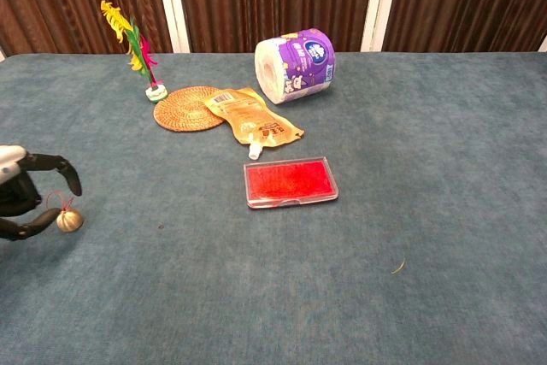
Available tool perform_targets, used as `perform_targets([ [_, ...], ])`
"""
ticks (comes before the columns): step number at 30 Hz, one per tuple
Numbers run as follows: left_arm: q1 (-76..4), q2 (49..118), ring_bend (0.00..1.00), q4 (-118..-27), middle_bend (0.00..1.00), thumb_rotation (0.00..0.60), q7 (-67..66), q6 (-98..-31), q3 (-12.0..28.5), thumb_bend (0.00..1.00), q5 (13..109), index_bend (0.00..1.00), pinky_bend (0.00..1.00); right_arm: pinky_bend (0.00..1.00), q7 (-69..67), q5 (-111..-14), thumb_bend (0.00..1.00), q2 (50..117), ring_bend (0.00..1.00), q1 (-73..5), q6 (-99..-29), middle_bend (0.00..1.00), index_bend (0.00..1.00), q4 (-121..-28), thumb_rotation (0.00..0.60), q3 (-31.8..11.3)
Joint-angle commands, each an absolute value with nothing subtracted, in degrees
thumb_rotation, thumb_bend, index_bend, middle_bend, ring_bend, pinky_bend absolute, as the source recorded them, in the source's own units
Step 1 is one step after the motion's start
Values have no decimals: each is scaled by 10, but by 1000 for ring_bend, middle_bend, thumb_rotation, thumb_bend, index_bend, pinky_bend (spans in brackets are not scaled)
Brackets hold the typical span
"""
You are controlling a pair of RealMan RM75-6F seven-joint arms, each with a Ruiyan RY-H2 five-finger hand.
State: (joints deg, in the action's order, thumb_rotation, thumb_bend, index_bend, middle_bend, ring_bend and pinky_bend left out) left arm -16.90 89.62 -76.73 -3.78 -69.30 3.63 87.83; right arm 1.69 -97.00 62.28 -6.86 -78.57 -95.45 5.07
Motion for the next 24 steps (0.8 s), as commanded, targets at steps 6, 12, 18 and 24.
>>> perform_targets([
  [6, -194, 939, 1000, -708, 1000, 600, -41, -675, 44, 464, 855, 491, 1000, 0, 16, -967, 178, 622, 0, -69, -786, 0, 0, -955, 600, 50],
  [12, -193, 940, 1000, -696, 1000, 600, -46, -682, 37, 463, 852, 495, 1000, 0, 17, -967, 178, 622, 0, -67, -789, 0, 0, -955, 600, 50],
  [18, -190, 934, 1000, -707, 1000, 600, -51, -692, 29, 465, 853, 498, 1000, 0, 22, -965, 177, 625, 0, -69, -785, 0, 0, -956, 600, 50],
  [24, -188, 926, 1000, -717, 1000, 600, -65, -691, 26, 464, 844, 502, 1000, 0, 24, -965, 177, 625, 0, -69, -785, 0, 0, -957, 600, 50],
])
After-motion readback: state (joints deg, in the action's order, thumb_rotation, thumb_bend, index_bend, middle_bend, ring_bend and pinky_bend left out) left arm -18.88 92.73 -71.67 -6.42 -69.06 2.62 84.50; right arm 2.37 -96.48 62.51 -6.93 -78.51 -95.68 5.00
